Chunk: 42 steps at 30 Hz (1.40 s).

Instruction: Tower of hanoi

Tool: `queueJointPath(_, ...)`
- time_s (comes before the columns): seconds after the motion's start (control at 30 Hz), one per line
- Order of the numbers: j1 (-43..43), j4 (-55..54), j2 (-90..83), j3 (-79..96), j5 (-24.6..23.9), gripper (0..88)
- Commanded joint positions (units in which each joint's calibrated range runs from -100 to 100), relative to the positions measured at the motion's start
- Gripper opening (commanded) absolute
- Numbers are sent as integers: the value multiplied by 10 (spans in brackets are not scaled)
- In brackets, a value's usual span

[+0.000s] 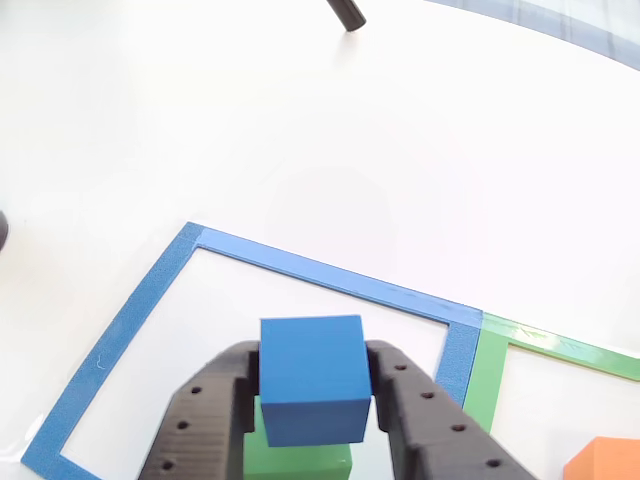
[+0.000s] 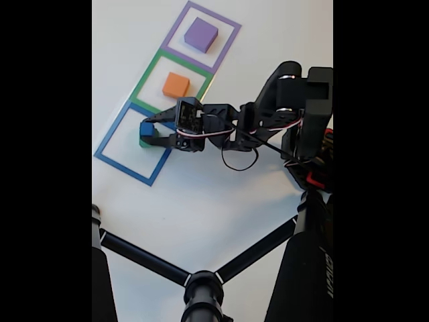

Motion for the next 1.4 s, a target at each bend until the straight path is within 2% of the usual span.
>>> queueJointPath(0.0,12,115,-170,32,2,60)
queueJointPath(0.13,40,293,-360,67,2,60)
queueJointPath(0.3,108,648,-609,29,2,59)
queueJointPath(0.5,196,1118,-695,-281,2,57)
queueJointPath(0.63,248,1289,-702,-454,2,57)
queueJointPath(0.73,320,1401,-702,-561,2,60)
queueJointPath(0.83,391,1455,-702,-625,2,58)
queueJointPath(1.0,463,1479,-693,-675,2,57)
queueJointPath(1.37,566,1493,-698,-676,2,55)
